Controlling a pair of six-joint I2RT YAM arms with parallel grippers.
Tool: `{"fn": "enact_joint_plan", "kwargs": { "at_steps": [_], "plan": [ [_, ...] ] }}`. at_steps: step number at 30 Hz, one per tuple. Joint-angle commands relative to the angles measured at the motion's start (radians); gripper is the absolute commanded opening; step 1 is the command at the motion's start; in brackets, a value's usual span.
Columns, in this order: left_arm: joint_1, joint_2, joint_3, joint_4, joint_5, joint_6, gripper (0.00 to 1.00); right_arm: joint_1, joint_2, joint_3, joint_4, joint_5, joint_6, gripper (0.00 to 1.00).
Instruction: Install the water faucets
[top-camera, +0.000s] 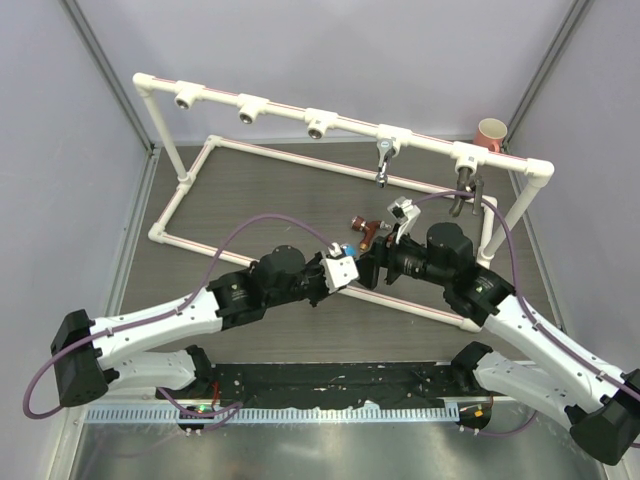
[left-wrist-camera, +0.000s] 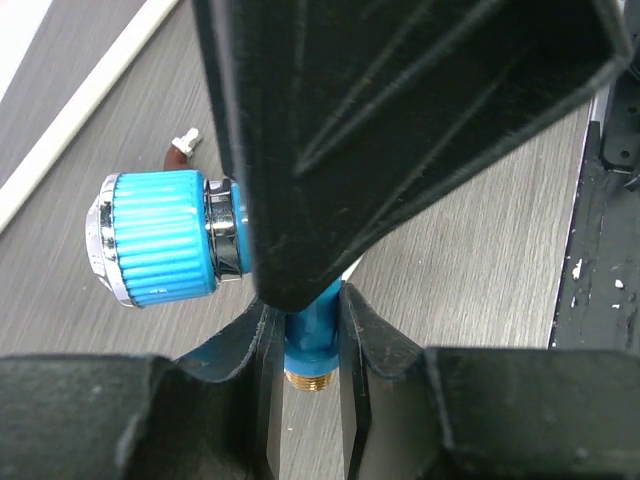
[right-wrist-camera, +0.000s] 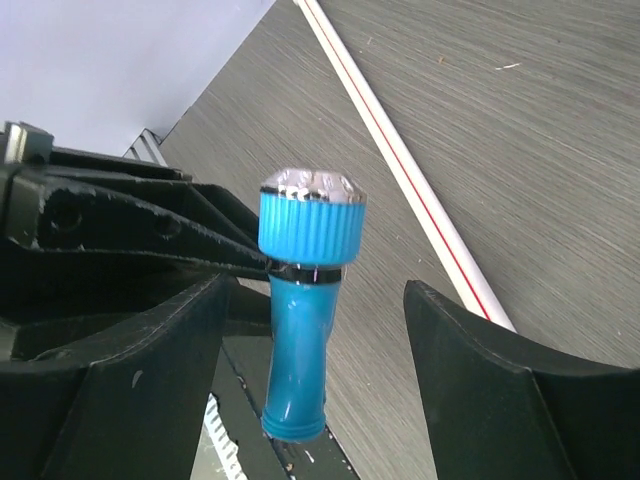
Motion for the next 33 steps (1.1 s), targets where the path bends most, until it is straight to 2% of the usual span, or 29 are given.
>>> {"fn": "enact_joint_plan", "kwargs": {
  "at_steps": [1,6,12,15,17,18,19,21,22,24,25,26,28,30,31,33],
  "plan": [
    [-0.009,-0.044,-0.017,0.077,0.069,0.145,0.03,0.003,-0.003,0.065,0.008,-0.019,-0.016,0.76],
    [-0.010,-0.058,-0.012,0.075,0.126,0.206,0.04,0.003,0.017,0.104,-0.032,-0.035,-0.017,0.72],
    [-0.015,-0.047,-0.001,0.072,0.135,0.260,0.04,0.003,0.040,0.117,-0.041,-0.085,-0.009,0.62],
    [-0.021,-0.040,0.003,0.068,0.140,0.272,0.04,0.003,0.040,0.117,-0.039,-0.100,-0.006,0.54],
    [-0.021,-0.035,0.006,0.065,0.130,0.271,0.06,0.003,0.035,0.120,-0.041,-0.105,-0.005,0.40],
    [-0.022,-0.033,0.008,0.063,0.124,0.266,0.09,0.003,0.034,0.121,-0.041,-0.105,-0.005,0.34],
    [-0.022,-0.033,0.008,0.065,0.112,0.263,0.21,0.003,0.034,0.121,-0.039,-0.106,-0.005,0.22],
    [-0.024,-0.036,0.005,0.075,0.091,0.248,0.22,0.003,0.029,0.121,-0.041,-0.103,-0.006,0.12],
    [-0.024,-0.038,0.000,0.084,0.075,0.239,0.27,0.004,0.028,0.121,-0.042,-0.094,-0.006,0.03],
    [-0.024,-0.047,-0.014,0.121,0.028,0.205,0.41,0.003,0.022,0.121,-0.047,-0.074,-0.006,0.01],
    [-0.024,-0.055,-0.029,0.153,0.011,0.188,0.63,0.003,0.020,0.118,-0.049,-0.059,-0.005,0.01],
    [-0.024,-0.061,-0.037,0.176,-0.024,0.167,0.71,0.003,0.017,0.117,-0.049,-0.022,-0.003,0.01],
    [-0.024,-0.079,-0.060,0.228,-0.090,0.086,0.83,0.003,0.006,0.114,-0.047,0.027,0.006,0.01],
    [-0.027,-0.092,-0.072,0.250,-0.155,0.026,0.90,0.003,-0.001,0.106,-0.044,0.111,0.015,0.01],
    [-0.036,-0.101,-0.083,0.268,-0.184,-0.035,0.96,0.003,-0.001,0.105,-0.042,0.142,0.035,0.01],
    [-0.058,-0.107,-0.090,0.272,-0.260,-0.069,0.99,0.003,0.003,0.097,-0.035,0.233,0.056,0.01]
  ]
}}
